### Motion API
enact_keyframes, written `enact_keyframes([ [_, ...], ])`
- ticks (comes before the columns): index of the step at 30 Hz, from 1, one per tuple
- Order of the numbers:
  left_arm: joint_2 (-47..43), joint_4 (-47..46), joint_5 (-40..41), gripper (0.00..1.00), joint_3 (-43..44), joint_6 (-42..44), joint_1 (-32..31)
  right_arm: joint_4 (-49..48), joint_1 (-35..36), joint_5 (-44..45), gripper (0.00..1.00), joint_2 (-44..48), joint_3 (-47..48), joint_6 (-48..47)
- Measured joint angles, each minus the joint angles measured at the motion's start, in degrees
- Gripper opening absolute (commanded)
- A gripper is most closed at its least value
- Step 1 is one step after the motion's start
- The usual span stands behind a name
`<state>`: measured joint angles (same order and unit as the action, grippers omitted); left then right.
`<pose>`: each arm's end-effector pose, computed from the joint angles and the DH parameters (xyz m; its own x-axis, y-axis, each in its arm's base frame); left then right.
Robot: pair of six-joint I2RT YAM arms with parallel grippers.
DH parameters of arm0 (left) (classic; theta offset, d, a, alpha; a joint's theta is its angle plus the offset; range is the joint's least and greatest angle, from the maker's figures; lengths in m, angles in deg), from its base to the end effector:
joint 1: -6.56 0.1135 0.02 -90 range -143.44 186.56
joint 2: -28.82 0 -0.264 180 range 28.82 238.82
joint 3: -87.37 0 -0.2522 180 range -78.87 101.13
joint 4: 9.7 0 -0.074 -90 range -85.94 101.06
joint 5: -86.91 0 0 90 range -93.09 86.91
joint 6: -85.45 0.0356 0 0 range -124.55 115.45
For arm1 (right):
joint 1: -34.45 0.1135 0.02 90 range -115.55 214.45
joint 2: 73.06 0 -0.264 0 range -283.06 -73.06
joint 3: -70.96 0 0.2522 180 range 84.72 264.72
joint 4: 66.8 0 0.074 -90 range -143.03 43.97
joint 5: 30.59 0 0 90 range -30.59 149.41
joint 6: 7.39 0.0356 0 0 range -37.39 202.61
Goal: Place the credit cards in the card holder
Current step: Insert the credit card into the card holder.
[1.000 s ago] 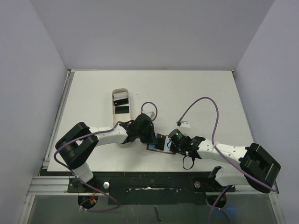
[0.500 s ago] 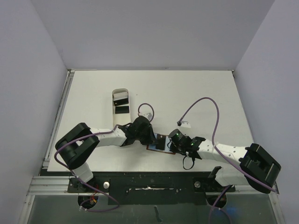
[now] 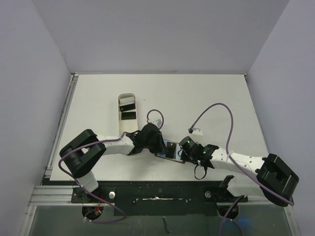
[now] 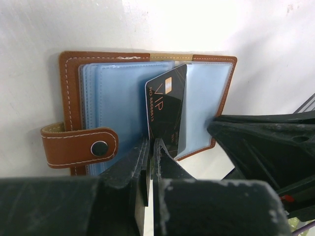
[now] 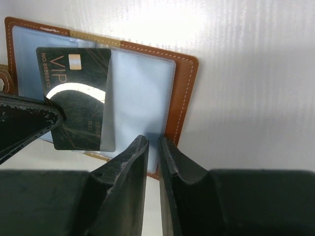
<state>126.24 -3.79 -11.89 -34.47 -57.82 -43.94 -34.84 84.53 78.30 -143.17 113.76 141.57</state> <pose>0.2034 -0.2553 0.1383 -0.9359 -0.1098 -0.3347 0.1355 0.7647 -0.6299 0.1431 0.1531 0.1535 -0.8152 0.2890 -0.5019 0.1532 0.9433 0.2943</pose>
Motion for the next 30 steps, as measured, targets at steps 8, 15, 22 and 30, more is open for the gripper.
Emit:
enact_keyframes([
  [8,0.0,0.15,-0.61,0.0,0.09,1.55,-0.2,1.92,-4.07,0.0,0.18,3.91,-1.49,-1.16],
  [15,0.35,1.14,-1.51,0.0,0.87,2.69,-0.2,-0.09,-5.11,-0.79,0.18,4.04,-3.3,-2.91],
  [22,1.05,3.23,-2.16,0.0,2.49,2.95,-0.2,-2.03,-5.55,-1.4,0.16,2.82,-3.3,-3.72],
  [30,2.86,3.72,-3.56,0.02,4.46,2.95,-0.17,-2.58,-5.97,-1.46,0.16,2.64,-3.3,-4.59],
])
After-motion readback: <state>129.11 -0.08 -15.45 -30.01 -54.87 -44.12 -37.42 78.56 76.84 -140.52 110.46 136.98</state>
